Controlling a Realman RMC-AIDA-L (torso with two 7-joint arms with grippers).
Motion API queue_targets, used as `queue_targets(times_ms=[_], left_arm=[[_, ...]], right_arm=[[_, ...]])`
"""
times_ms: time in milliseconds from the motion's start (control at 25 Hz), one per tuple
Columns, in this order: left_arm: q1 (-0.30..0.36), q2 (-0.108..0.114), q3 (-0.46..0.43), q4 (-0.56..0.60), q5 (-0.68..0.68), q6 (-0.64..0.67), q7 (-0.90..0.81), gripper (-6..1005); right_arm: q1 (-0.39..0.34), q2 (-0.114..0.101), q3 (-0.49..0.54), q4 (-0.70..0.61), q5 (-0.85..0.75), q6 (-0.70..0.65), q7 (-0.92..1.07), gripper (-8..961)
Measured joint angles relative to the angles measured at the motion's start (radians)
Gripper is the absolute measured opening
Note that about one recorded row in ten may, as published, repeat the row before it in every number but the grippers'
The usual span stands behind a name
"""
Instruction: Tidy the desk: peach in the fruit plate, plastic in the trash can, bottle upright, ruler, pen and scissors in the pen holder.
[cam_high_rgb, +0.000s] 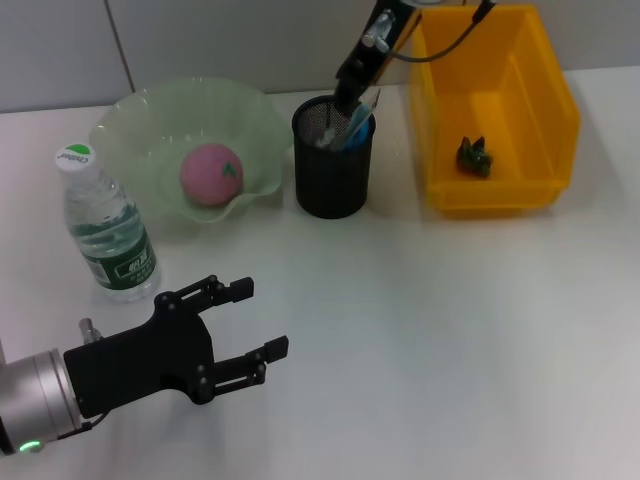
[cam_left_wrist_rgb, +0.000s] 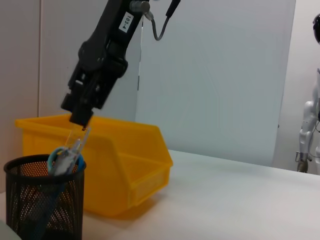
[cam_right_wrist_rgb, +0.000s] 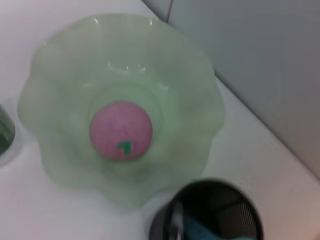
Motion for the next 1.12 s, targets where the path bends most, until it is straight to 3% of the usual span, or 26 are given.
queue_targets(times_ms=[120,200,360,440,480,520,560,680,720,760,840,920,1080,1120], left_arm=[[0.0,0.002,0.0,0.0,-0.001,0.001,-0.003,795],[0.0,0.002,0.0,0.0,-0.001,0.001,-0.004,795],[0.0,0.003,0.0,0.0,0.0,0.002,-0.005,795],[0.001,0.004,0.0,0.001,0.002,0.002,-0.007,795],[0.002,0.005,0.0,0.001,0.002,0.002,-0.009,795],[0.003,0.005,0.0,0.002,0.002,0.002,-0.009,795],[0.003,0.005,0.0,0.002,0.002,0.002,-0.009,795],[0.009,0.007,0.0,0.007,0.003,0.002,-0.01,795],[0.009,0.007,0.0,0.007,0.003,0.002,-0.01,795],[0.009,0.007,0.0,0.008,0.003,0.002,-0.01,795],[0.009,0.007,0.0,0.008,0.003,0.003,-0.01,795],[0.009,0.008,0.0,0.008,0.004,0.004,-0.011,795],[0.009,0.009,0.0,0.008,0.004,0.005,-0.012,795],[0.008,0.009,0.0,0.008,0.004,0.005,-0.015,795]], right_arm=[[-0.072,0.032,-0.002,-0.165,0.013,-0.014,-0.007,415],[-0.095,0.035,-0.007,-0.208,0.032,-0.018,-0.008,506],[-0.217,0.032,-0.043,-0.372,0.192,-0.032,-0.017,646],[-0.329,0.031,-0.068,-0.501,0.317,-0.031,-0.05,649],[-0.329,0.031,-0.068,-0.501,0.317,-0.031,-0.05,651],[-0.412,0.033,-0.078,-0.581,0.414,-0.028,-0.093,652],[-0.412,0.033,-0.078,-0.581,0.414,-0.028,-0.093,654],[-0.532,0.033,-0.079,-0.639,0.581,-0.027,-0.182,659],[-0.61,0.031,-0.072,-0.643,0.692,-0.026,-0.256,661],[-0.61,0.031,-0.072,-0.643,0.692,-0.026,-0.256,662],[-0.689,0.031,-0.067,-0.63,0.797,-0.029,-0.344,665],[-0.795,0.031,-0.068,-0.581,0.916,-0.046,-0.488,669],[-0.871,0.031,-0.065,-0.509,0.982,-0.075,-0.598,675],[-0.904,0.03,-0.054,-0.441,1.01,-0.09,-0.667,677]])
